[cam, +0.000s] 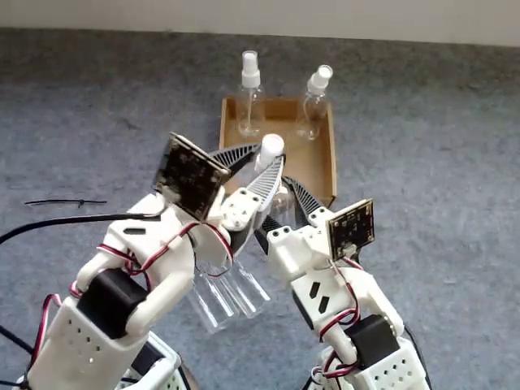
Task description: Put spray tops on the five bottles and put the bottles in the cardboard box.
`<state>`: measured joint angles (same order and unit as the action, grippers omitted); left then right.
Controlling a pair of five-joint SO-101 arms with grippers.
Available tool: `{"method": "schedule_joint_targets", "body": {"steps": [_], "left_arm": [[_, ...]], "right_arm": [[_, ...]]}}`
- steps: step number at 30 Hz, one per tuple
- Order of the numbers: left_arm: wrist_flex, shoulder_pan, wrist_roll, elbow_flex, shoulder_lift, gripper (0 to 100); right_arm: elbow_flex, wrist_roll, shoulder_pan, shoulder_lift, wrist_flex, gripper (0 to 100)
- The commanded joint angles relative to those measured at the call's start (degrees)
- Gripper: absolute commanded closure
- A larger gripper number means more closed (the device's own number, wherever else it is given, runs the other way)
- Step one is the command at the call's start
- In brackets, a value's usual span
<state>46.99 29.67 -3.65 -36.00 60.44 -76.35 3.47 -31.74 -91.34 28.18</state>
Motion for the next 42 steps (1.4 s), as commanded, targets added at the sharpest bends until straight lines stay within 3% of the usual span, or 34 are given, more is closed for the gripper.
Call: {"method": "schedule_joint_targets", "body": {"steps": [1, 4, 10, 24, 29, 42], "left_arm": [[-0.4, -0.7, 1.7, -2.0, 0.1, 99], [-0.1, -0.7, 1.8, -2.0, 0.0, 98], [4.4, -0.9, 1.9, -0.9, 0.2, 86], [11.6, -1.2, 2.0, 18.2, -0.4, 86], [11.4, -1.2, 6.4, 19.6, -5.6, 86], [11.4, -4.9, 6.5, 23.1, -14.9, 86]], "right_arm": [[4.0, 0.2, -0.8, -0.7, -1.0, 99.5], [3.9, 0.2, -1.5, -0.7, -1.0, 99.5], [3.9, 0.2, -1.5, -0.7, -1.0, 99.5], [3.9, 0.2, -1.6, -0.7, -1.0, 99.5], [3.9, 0.2, -1.6, -0.7, -1.0, 99.5], [3.8, 0.2, -1.5, -0.7, -0.9, 99.5]]}}
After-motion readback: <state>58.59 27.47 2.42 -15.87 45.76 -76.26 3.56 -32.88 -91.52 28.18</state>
